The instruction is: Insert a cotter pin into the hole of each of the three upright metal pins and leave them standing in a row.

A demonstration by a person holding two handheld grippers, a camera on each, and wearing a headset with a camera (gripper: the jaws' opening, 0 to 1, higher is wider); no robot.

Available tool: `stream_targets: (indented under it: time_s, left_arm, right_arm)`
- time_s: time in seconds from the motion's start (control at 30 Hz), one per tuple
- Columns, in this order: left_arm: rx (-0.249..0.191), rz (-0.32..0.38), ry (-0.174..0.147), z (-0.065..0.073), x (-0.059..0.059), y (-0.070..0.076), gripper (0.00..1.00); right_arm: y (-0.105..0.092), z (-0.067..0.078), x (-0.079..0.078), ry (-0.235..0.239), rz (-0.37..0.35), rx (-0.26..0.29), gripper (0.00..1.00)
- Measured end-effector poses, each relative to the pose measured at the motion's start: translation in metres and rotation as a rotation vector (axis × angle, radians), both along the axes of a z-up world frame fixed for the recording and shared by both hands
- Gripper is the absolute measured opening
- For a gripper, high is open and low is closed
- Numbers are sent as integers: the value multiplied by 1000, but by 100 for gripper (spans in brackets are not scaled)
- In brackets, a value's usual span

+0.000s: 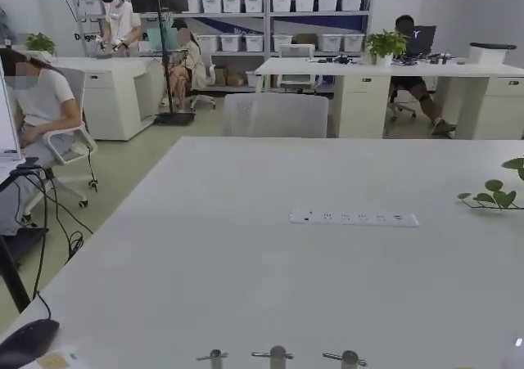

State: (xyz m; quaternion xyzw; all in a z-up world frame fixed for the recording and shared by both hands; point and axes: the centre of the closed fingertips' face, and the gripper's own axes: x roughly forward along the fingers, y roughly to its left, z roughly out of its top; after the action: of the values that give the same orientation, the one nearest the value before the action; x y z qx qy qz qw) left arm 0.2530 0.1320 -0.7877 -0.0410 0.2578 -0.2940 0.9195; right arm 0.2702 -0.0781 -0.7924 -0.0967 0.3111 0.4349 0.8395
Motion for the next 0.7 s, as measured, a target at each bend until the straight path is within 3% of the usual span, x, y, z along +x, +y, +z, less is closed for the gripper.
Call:
stream_targets:
  time_s: [0.17, 0.7]
  left_arm:
    - [3, 6, -6, 1, -2, 2, 90]
    - [5, 11, -9, 3, -3, 3, 90]
  right_arm:
    - [-1, 2, 3, 3, -10, 19, 86]
    - [0, 0, 0, 4, 9, 9, 86]
